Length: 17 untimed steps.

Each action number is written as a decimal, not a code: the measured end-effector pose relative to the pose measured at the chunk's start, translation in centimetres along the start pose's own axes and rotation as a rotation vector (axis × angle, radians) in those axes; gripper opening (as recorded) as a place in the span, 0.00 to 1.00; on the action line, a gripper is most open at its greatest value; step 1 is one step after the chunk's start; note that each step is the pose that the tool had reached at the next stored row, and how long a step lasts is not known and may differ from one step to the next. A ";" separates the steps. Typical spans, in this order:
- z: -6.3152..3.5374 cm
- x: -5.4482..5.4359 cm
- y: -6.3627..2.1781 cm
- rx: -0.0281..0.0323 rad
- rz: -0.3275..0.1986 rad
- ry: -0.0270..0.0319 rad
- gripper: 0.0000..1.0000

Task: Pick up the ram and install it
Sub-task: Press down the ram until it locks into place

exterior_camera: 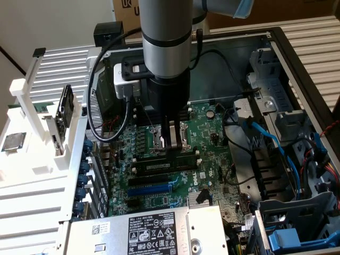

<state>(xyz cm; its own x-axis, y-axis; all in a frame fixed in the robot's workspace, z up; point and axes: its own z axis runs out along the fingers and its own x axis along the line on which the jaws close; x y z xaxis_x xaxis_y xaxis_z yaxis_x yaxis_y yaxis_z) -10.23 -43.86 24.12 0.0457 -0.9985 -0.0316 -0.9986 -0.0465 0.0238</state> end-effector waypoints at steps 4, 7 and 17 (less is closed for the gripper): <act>-0.01 0.0 0.02 0.0006 0.000 0.0000 0.28; -0.01 0.0 0.02 0.0005 0.000 0.0000 0.28; -0.01 0.0 0.02 0.0005 0.000 0.0001 0.26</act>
<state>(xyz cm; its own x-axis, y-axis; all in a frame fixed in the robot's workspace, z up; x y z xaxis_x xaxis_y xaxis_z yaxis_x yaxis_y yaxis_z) -10.26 -43.86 24.14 0.0457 -0.9985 -0.0316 -0.9986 -0.0464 0.0234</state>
